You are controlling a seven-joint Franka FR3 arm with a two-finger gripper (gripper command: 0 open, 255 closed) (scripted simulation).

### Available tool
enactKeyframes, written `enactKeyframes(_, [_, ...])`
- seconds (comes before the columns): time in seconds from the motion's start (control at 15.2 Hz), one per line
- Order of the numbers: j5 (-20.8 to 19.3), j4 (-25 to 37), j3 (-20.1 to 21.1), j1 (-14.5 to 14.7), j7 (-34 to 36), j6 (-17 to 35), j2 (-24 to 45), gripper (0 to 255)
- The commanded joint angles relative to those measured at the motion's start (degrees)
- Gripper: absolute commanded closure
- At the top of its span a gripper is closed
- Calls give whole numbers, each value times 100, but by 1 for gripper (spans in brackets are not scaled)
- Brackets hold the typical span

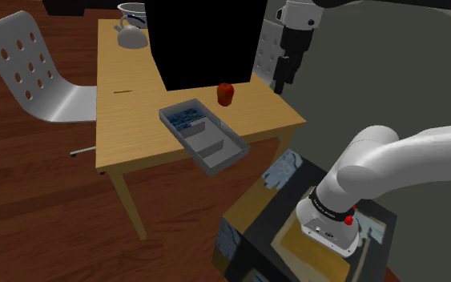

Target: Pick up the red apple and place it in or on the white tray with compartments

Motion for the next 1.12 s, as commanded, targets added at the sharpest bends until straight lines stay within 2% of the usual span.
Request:
enactKeyframes(0.0, [0, 0, 0, 0, 0, 0, 0, 0])
enactKeyframes(0.53, [-124, 514, -383, -79, -411, 1216, 1550, 0])
enactKeyframes(1.06, [13, 1506, -713, -114, -859, 2054, 3213, 0])
